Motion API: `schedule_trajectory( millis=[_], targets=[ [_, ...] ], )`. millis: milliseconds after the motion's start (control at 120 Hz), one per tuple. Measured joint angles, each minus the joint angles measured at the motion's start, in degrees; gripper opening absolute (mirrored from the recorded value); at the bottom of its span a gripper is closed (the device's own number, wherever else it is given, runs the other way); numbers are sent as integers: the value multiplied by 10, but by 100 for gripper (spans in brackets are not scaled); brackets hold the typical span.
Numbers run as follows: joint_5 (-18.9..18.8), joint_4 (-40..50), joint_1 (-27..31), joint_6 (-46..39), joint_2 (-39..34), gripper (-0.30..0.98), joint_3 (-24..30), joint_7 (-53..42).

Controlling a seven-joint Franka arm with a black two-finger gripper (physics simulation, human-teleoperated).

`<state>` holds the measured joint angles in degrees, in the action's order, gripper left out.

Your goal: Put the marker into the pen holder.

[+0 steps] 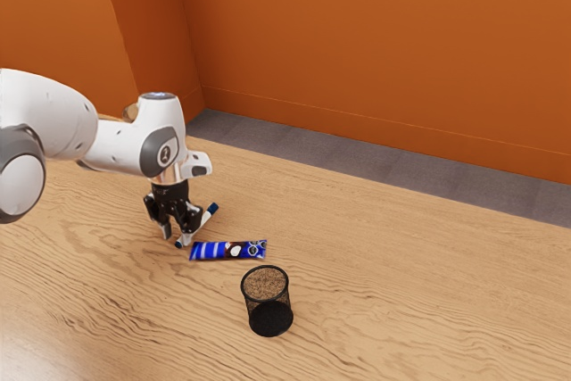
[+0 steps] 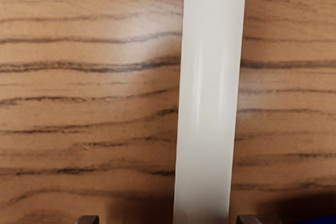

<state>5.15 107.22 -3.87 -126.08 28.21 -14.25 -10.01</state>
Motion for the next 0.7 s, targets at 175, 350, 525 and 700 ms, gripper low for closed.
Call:
schedule_trajectory(
  millis=[175,350,525,700],
  targets=[
    [5,-1,3,0,5,16,0,-2],
    [7,-2,3,-1,5,2,0,-2],
    [2,-5,3,-1,-5,-7,0,2],
    [-8,-13,-5,17,-55,-9,0,8]
  ],
)
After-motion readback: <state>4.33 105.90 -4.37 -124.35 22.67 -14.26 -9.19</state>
